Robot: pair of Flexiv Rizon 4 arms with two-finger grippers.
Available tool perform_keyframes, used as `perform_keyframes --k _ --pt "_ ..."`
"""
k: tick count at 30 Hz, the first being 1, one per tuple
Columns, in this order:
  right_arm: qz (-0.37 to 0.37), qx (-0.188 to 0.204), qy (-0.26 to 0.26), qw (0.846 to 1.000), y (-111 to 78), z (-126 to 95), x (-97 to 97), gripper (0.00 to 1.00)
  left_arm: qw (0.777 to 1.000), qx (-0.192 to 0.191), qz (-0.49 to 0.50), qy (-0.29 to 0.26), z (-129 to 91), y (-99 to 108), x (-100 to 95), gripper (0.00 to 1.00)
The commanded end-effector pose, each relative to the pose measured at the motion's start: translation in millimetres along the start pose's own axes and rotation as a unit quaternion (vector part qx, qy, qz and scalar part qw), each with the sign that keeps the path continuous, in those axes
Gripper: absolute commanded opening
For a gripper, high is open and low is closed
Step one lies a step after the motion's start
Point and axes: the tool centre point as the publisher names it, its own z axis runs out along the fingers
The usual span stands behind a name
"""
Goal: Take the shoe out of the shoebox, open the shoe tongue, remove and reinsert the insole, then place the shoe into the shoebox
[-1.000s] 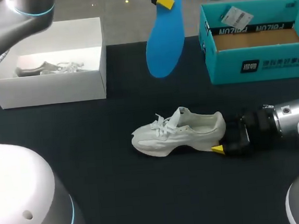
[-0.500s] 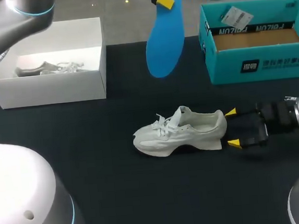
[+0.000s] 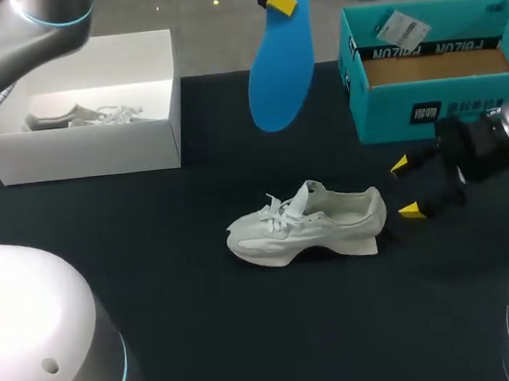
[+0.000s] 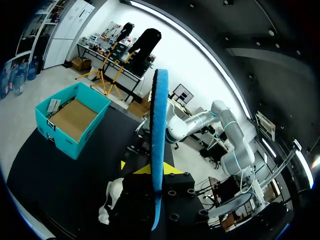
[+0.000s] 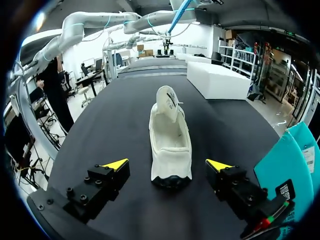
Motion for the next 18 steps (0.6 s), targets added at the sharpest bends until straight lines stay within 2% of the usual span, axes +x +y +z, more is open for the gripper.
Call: perform_keyframes --k 1,8,18 --pt "0.003 0.161 0.034 0.986 7.8 -1.4 -7.7 1.0 1.0 0.0 0.0 0.001 -0.2 0.0 -0.8 0.0" --pt "0.003 0.219 0.043 0.975 14.7 -1.6 -11.4 1.0 1.0 0.0 0.0 0.001 -0.2 0.0 -0.8 0.0" --pt "0.001 0.242 0.036 0.97 20.3 -8.5 -10.4 1.0 1.0 0.0 0.0 0.001 -0.2 0.0 -0.8 0.0"
